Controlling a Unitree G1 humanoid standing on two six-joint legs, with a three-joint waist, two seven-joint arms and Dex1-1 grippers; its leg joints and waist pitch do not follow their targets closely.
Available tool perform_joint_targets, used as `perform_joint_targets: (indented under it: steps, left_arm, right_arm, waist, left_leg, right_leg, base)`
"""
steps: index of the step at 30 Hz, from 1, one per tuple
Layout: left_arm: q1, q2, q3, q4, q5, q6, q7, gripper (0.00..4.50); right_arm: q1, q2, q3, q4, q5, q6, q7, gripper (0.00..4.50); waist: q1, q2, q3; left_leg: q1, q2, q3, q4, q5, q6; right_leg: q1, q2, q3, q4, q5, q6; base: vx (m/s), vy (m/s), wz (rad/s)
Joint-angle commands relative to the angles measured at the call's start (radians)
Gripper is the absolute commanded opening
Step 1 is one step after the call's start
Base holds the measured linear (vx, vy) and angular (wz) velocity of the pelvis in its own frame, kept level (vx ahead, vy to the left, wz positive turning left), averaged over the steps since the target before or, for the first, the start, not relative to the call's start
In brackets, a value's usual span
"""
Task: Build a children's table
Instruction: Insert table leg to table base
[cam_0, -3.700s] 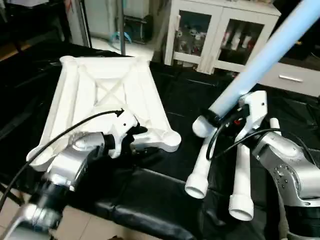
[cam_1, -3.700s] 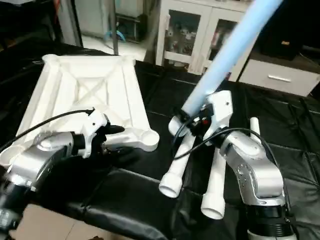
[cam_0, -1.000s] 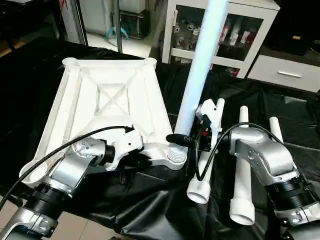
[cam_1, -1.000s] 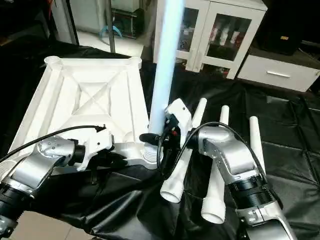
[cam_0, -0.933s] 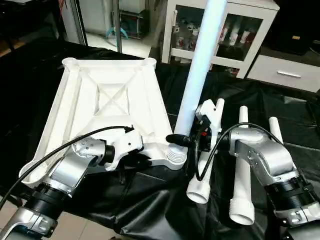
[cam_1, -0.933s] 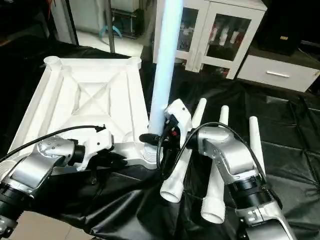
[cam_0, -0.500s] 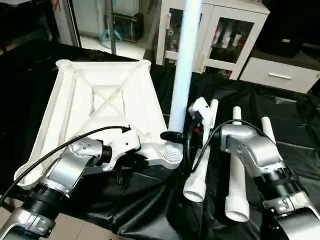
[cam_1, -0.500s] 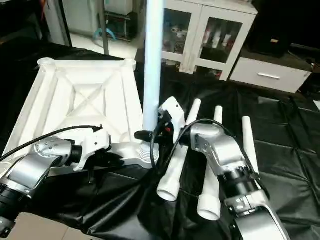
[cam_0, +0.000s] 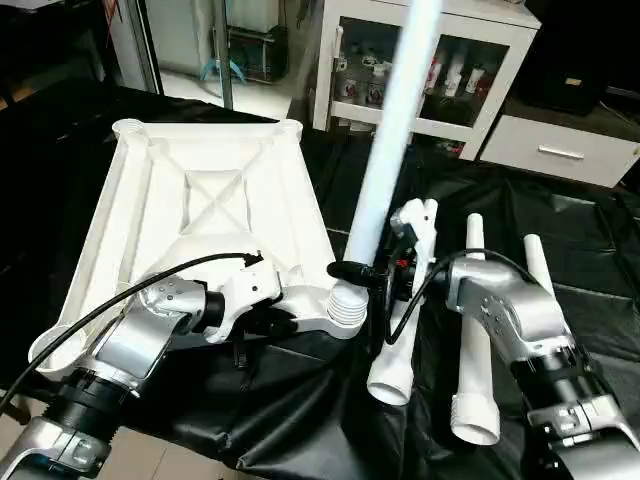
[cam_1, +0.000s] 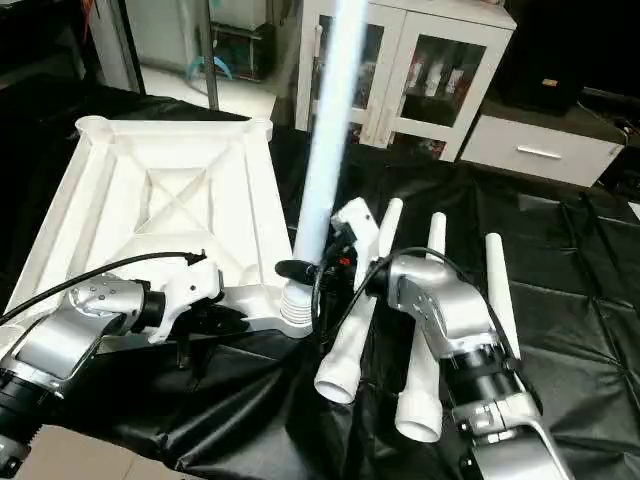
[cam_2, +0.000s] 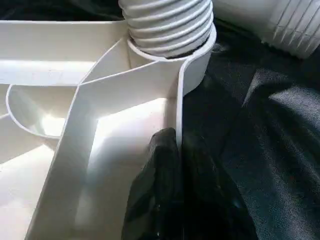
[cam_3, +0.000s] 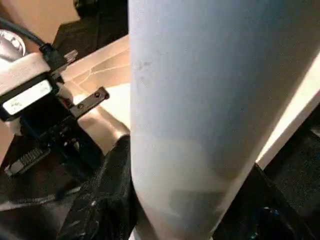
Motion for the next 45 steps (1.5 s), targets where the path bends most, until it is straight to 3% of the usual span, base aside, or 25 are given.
perform_joint_targets:
  steps: [1,7,9,11,12,15,16,17,22,30,41,45]
  left_arm:
    - [0.026,-0.008,-0.010,0.017,0.002,0.013,0.018,0.00]
    - [0.024,-0.012,-0.005,0.022,0.000,0.010,0.028,0.00]
    - [0.023,-0.013,-0.004,0.022,0.001,0.010,0.028,0.00]
    - [0.015,-0.019,0.001,0.040,0.007,0.002,0.047,0.00]
    - [0.015,-0.019,0.001,0.040,0.007,0.002,0.047,0.00]
    - [0.010,-0.025,0.001,0.051,0.014,0.000,0.060,0.00]
    - [0.008,-0.027,0.001,0.056,0.017,-0.002,0.064,0.00]
    - [0.007,-0.028,0.001,0.058,0.017,-0.003,0.065,0.00]
    - [-0.002,-0.029,0.004,0.074,0.022,-0.011,0.068,0.00]
    - [-0.010,-0.032,0.004,0.088,0.027,-0.019,0.071,0.00]
    - [-0.001,-0.024,0.009,0.079,0.024,-0.014,0.071,0.00]
    - [-0.001,-0.024,0.009,0.075,0.021,-0.010,0.067,0.00]
  right_arm:
    - [0.033,-0.013,-0.048,-0.009,-0.004,0.001,-0.046,1.84]
    - [0.108,-0.003,-0.103,-0.077,0.026,-0.007,-0.081,1.84]
    - [0.113,-0.003,-0.105,-0.081,0.028,-0.008,-0.082,1.84]
    - [0.188,-0.006,-0.099,-0.157,0.022,-0.044,-0.098,1.84]
    - [0.188,-0.006,-0.099,-0.157,0.022,-0.044,-0.098,1.84]
    - [0.228,-0.004,-0.093,-0.198,0.004,-0.075,-0.108,1.84]
    - [0.243,-0.003,-0.090,-0.215,-0.001,-0.089,-0.116,1.84]
    - [0.248,-0.003,-0.090,-0.222,-0.003,-0.095,-0.119,1.84]
    - [0.275,-0.011,-0.059,-0.272,-0.038,-0.129,-0.130,1.84]
    - [0.277,-0.050,0.035,-0.305,-0.098,-0.140,-0.105,1.84]
    - [0.237,-0.081,0.111,-0.310,-0.106,-0.064,-0.056,1.84]
    - [0.186,-0.088,0.156,-0.258,-0.132,-0.031,-0.037,1.84]
  waist:
    - [0.003,0.010,-0.041]
    - [0.005,0.010,-0.044]
    - [0.005,0.010,-0.042]
    - [0.009,0.020,-0.042]
    - [0.011,0.014,-0.043]
    - [0.015,0.017,-0.043]
    - [0.017,0.023,-0.043]
    - [0.016,0.021,-0.042]
    - [0.017,0.027,-0.040]
    - [0.017,0.024,-0.039]
    - [0.017,0.022,-0.039]
    - [0.015,0.026,-0.040]
  left_leg:
    - [0.000,0.053,-0.013,-0.094,-0.210,-0.007]
    - [-0.001,0.052,-0.011,-0.094,-0.176,0.002]
    - [-0.002,0.052,-0.010,-0.095,-0.170,0.006]
    - [0.001,0.053,-0.010,-0.096,-0.173,0.002]
    - [0.000,0.053,-0.009,-0.096,-0.174,0.003]
    - [-0.001,0.052,-0.008,-0.097,-0.168,0.008]
    - [0.001,0.052,-0.007,-0.097,-0.168,0.008]
    - [0.001,0.052,-0.007,-0.097,-0.170,0.008]
    - [0.000,0.051,-0.009,-0.099,-0.189,0.005]
    - [-0.001,0.052,-0.008,-0.099,-0.192,0.008]
    - [-0.002,0.052,-0.009,-0.099,-0.180,0.014]
    - [-0.001,0.052,-0.009,-0.098,-0.182,0.010]
  right_leg:
    - [0.038,-0.078,0.046,-0.082,-0.299,-0.176]
    - [0.041,-0.079,0.046,-0.080,-0.252,-0.181]
    - [0.041,-0.078,0.046,-0.081,-0.250,-0.181]
    - [0.040,-0.078,0.047,-0.084,-0.247,-0.175]
    - [0.042,-0.078,0.046,-0.084,-0.246,-0.169]
    - [0.042,-0.078,0.047,-0.085,-0.251,-0.169]
    - [0.040,-0.077,0.047,-0.086,-0.247,-0.168]
    - [0.040,-0.077,0.047,-0.086,-0.248,-0.168]
    - [0.040,-0.078,0.048,-0.089,-0.284,-0.157]
    - [0.039,-0.077,0.049,-0.090,-0.286,-0.151]
    - [0.040,-0.078,0.049,-0.087,-0.282,-0.151]
    - [0.039,-0.077,0.048,-0.086,-0.277,-0.160]
  base:
    - [0.000,0.000,0.00]
    - [0.000,0.000,0.00]
    - [0.000,0.000,0.00]
    - [0.000,0.000,0.00]
    - [0.000,0.000,0.00]
    - [0.000,0.000,0.00]
    - [0.000,0.000,0.00]
    - [0.000,0.000,0.00]
    - [0.000,0.000,0.00]
    - [0.000,0.000,0.00]
    - [0.000,0.000,0.00]
    - [0.000,0.000,0.00]
